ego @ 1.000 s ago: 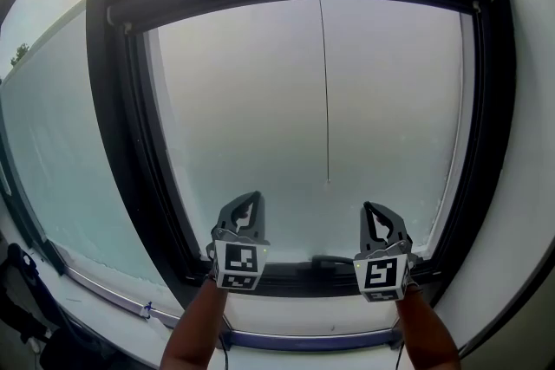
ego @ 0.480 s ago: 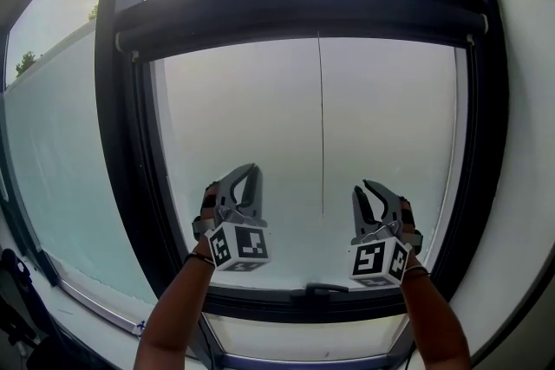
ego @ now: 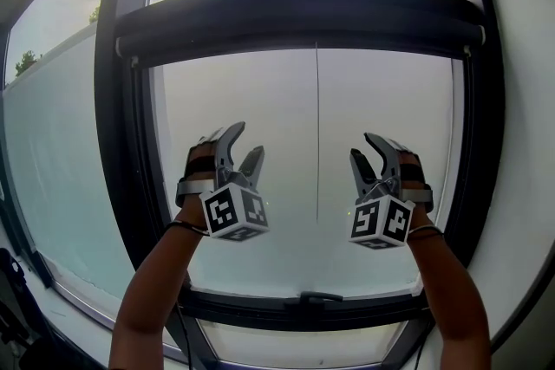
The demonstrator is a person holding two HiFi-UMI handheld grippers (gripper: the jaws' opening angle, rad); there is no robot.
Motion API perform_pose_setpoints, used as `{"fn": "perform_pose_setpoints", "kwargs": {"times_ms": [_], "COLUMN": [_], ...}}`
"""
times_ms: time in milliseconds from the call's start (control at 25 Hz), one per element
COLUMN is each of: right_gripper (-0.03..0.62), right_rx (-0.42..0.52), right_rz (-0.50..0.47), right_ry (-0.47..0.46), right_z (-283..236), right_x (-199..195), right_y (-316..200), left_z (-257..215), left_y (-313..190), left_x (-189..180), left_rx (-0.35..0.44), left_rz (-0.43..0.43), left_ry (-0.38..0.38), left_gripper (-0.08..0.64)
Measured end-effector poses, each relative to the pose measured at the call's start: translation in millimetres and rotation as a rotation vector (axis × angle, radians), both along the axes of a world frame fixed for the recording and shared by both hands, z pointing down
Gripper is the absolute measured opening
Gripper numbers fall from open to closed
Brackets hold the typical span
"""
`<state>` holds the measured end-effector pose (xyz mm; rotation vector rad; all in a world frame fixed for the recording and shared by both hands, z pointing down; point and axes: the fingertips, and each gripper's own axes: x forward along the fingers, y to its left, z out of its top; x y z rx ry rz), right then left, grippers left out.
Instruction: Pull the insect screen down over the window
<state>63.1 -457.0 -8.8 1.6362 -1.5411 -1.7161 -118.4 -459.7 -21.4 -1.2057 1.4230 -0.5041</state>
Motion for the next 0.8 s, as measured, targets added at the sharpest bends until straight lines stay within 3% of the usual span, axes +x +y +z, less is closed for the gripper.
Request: {"fn": "perform_pose_setpoints", "kwargs": {"times_ms": [200, 520, 680, 800], "right_gripper": [0.178, 0.243, 0.253, 0.253], "right_rx": [0.104, 0.182, 0.193, 0.185], "right_rz": [0.082, 0.283, 0.356, 0.397], "right_ry": [0.071, 0.203, 0.203, 0.195], "right_z": [-52, -117, -147, -165], "right_x": [10, 25, 40, 48], "right_y": [-2, -12, -15, -18], "left_z": [-46, -118, -139, -144], "left_y": [-3, -3, -10, -17], "left_x": [-20, -44, -51, -56], "left_rx": [0.073, 0.155, 0.192, 0.16], "left_rz": [-0.165, -0.309, -0.389, -0.401], "left_ry": [-0.087, -0.094, -0.111, -0.106], "left_gripper": [0.262, 0.276, 0.278, 0.278]}}
